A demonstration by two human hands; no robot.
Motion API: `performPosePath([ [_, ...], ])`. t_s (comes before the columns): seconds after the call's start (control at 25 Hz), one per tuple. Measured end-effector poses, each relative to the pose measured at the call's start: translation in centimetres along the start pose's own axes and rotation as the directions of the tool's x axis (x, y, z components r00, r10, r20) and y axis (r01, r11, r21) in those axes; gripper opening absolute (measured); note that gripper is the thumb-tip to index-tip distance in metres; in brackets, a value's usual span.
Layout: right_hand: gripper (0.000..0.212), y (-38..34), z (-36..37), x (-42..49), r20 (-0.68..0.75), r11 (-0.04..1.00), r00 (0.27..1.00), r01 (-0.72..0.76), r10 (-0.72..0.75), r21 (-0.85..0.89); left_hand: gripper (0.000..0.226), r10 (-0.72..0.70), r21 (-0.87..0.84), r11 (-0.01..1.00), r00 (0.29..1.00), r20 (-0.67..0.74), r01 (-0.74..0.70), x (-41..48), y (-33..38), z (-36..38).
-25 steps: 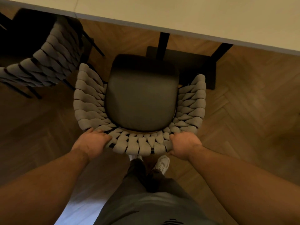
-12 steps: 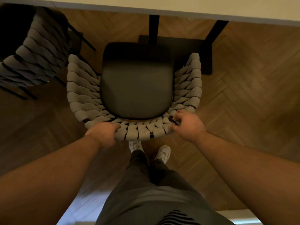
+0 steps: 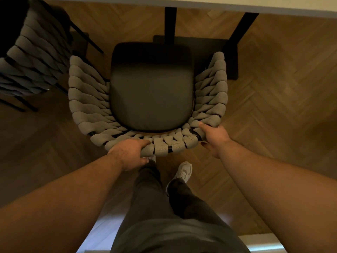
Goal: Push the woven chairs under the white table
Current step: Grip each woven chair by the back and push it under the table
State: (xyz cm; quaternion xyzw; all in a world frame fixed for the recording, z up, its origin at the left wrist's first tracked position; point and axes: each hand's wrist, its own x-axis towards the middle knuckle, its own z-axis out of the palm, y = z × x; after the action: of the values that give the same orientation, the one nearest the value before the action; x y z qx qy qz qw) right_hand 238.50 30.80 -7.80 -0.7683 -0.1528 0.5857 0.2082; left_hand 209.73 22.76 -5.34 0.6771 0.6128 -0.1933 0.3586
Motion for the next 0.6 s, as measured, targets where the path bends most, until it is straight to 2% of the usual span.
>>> performPosePath([
  [0.08, 0.068, -0.4, 1.2, -0.2, 0.029, 0.987, 0.999, -0.044, 0.04, 0.153, 0.063, 0.028, 0.077, 0.997, 0.999, 0.023, -0.03, 0.3, -1.1, -0.4],
  [0.2, 0.067, -1.2, 2.1, 0.1, -0.065, 0.99, 0.997, -0.025, 0.034, 0.136, 0.063, -0.01, 0.169, 0.986, 0.996, 0.09, -0.006, 0.8, -3.7, -0.9],
  [0.36, 0.064, -1.8, 3.0, -0.5, -0.148, 0.988, 0.987, -0.033, 0.056, 0.152, 0.047, 0.047, 0.243, 0.967, 0.991, 0.124, -0.076, 0.6, -6.5, -2.3],
  [0.6, 0.06, -3.9, 5.1, -1.8, -0.225, 0.987, 0.971, 0.104, -0.075, 0.119, 0.047, 0.106, 0.156, 0.979, 0.98, 0.165, -0.133, 0.1, -9.9, -4.1],
])
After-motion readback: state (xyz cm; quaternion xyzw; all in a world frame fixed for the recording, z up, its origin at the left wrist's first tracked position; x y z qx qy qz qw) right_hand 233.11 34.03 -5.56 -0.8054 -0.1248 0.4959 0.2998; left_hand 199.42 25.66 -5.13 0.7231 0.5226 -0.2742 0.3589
